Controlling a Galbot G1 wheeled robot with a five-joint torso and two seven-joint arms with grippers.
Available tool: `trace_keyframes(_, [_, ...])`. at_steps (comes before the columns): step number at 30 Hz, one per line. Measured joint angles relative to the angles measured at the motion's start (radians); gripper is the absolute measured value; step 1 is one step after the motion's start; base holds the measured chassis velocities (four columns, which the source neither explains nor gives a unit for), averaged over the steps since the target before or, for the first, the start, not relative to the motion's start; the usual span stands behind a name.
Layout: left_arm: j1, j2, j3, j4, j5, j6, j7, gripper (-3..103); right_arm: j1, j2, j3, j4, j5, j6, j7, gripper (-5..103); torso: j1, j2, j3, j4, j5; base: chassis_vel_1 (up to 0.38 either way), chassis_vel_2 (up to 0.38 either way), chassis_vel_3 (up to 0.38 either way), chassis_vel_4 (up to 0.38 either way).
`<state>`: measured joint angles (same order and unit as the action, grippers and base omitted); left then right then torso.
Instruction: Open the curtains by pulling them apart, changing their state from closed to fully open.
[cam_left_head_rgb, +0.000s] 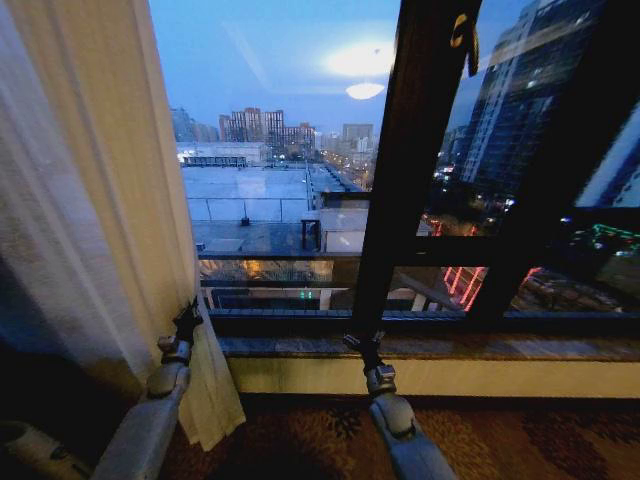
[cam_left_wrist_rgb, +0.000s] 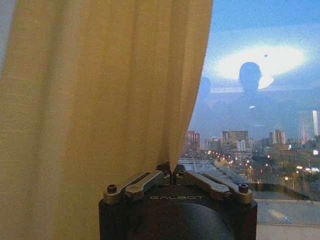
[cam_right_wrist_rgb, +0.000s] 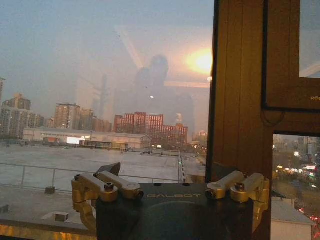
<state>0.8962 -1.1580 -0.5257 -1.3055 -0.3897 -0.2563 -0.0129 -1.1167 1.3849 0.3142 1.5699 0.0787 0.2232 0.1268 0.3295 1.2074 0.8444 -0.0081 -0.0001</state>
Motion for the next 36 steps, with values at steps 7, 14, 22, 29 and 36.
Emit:
trace_keyframes(7, [0.000, 0.000, 0.001, 0.000, 0.000, -0.001, 0.001, 0, 0.000, 0.000, 0.000, 0.000, 0.000, 0.000, 0.000, 100, 0.000, 0.000, 0.000, -0.0001, 0.0002, 0.153, 0.152, -0.150, -0.173])
trace_keyframes(14, [0.003, 0.002, 0.000, 0.000, 0.000, -0.004, 0.000, 0, 0.000, 0.000, -0.001, 0.000, 0.000, 0.000, 0.000, 100, 0.000, 0.000, 0.000, 0.0005, -0.0002, 0.195, 0.210, -0.182, -0.183])
trace_keyframes(22, [0.004, 0.007, 0.000, 0.000, -0.003, -0.004, -0.001, 0, 0.000, 0.000, 0.000, 0.000, 0.000, 0.000, 0.000, 100, 0.000, 0.000, 0.000, -0.0001, 0.0006, 0.024, 0.016, -0.011, -0.017])
trace_keyframes(29, [0.002, 0.010, 0.001, 0.003, -0.006, -0.003, -0.001, 0, 0.000, 0.000, 0.000, 0.000, 0.000, 0.000, 0.000, 100, 0.000, 0.000, 0.000, -0.0001, 0.0002, -0.025, -0.022, 0.010, 0.012])
trace_keyframes(36, [-0.002, 0.011, 0.000, 0.010, -0.006, -0.004, -0.001, 0, 0.000, 0.000, 0.000, 0.000, 0.000, 0.000, 0.000, 100, 0.000, 0.000, 0.000, 0.0001, 0.0002, 0.109, 0.105, -0.110, -0.088])
